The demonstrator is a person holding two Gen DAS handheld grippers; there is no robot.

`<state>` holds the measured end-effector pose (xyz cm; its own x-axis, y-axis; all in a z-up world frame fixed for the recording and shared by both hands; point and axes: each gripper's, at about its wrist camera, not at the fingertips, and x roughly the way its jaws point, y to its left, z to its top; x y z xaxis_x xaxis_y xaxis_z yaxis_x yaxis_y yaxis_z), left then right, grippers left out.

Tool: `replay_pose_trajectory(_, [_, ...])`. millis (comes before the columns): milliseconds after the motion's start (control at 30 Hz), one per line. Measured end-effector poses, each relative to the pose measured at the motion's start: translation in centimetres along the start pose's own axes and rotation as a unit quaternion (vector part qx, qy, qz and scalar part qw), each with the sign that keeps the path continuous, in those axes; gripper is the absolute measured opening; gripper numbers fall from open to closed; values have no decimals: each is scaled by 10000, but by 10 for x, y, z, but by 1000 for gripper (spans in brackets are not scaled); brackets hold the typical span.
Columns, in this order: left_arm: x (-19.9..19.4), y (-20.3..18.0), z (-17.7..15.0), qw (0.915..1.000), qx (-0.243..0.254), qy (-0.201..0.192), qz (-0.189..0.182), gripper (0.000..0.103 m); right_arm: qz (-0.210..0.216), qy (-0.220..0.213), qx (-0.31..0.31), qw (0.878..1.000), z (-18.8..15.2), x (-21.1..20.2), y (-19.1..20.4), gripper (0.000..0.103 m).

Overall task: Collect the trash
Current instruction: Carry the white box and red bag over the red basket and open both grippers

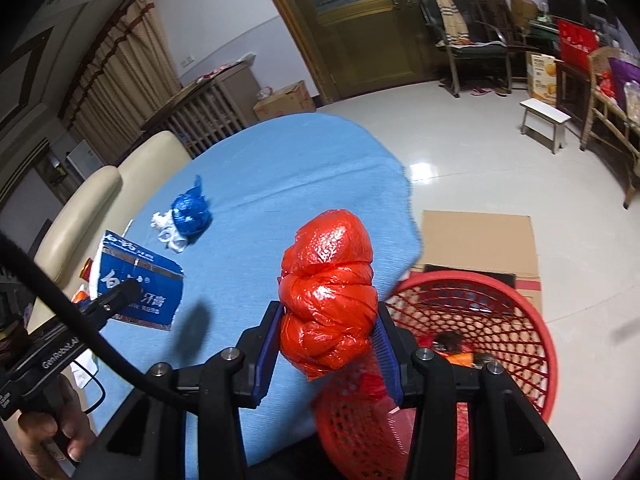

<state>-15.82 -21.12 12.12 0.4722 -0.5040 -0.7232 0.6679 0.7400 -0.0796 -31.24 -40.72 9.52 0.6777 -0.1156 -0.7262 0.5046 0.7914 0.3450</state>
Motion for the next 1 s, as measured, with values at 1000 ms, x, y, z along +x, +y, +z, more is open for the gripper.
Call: replay_pose_trajectory(1000, [-5,-74,2,9952,611,-73,-758,35,-1010,619,69,9929,-17,-19,-76,47])
